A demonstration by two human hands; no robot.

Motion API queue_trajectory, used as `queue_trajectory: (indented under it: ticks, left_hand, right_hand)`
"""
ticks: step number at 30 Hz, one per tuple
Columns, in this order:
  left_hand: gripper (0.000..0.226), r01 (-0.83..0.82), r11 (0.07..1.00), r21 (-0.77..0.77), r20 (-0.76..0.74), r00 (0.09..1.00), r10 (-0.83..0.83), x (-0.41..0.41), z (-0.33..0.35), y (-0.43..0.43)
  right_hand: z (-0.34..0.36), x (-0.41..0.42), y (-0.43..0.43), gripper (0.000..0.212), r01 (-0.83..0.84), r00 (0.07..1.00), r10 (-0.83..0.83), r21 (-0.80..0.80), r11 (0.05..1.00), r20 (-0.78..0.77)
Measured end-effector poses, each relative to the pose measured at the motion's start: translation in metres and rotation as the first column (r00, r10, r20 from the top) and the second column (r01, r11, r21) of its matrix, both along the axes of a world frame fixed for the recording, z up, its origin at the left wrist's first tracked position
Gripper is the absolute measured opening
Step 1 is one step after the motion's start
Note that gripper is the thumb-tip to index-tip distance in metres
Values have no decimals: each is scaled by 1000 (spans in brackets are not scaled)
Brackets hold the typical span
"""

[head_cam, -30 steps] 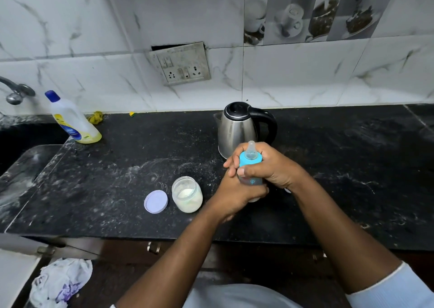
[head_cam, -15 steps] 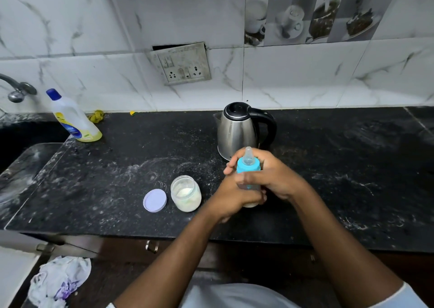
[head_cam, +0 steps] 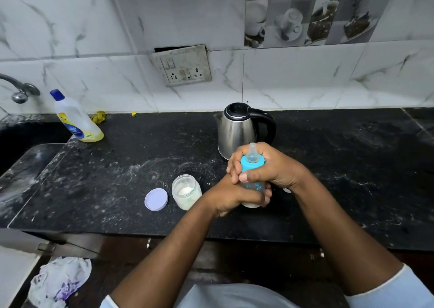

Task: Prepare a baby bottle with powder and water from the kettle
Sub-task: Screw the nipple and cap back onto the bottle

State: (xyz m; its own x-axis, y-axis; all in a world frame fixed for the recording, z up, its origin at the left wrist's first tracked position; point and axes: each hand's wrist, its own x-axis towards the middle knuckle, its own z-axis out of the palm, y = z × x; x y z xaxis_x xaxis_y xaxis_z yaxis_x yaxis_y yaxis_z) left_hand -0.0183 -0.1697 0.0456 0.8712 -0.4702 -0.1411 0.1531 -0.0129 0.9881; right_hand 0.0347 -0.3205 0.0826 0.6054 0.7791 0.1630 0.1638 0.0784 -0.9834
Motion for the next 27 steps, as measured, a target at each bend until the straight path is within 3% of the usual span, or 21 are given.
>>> queue_trajectory:
  ticks: [3,12,19,25,27]
  left_hand:
    - [26,-117,993,-26,34,992,118,-2,1,-6]
    - [67,-334,937,-104,127,930,346,-3,0,-20]
    - [16,-505,858,91,147,859,490,-6,-16,-29]
    - [11,-582,772,257,201,813,546,-5,-25,-31]
    - [21,-598,744,296,239,801,549,-7,-25,-33]
  right_hand:
    - [1,-4,2,12,126,992,-126,-27,992,18]
    - [-9,-14,15,8,425,905,-422,-39,905,54]
    - [-16,-22,24,6,552,833,-554,-68,831,-6]
    - [-21,-24,30,4,619,781,-624,-144,772,9]
    - [-21,-25,30,6,658,750,-660,-158,737,44]
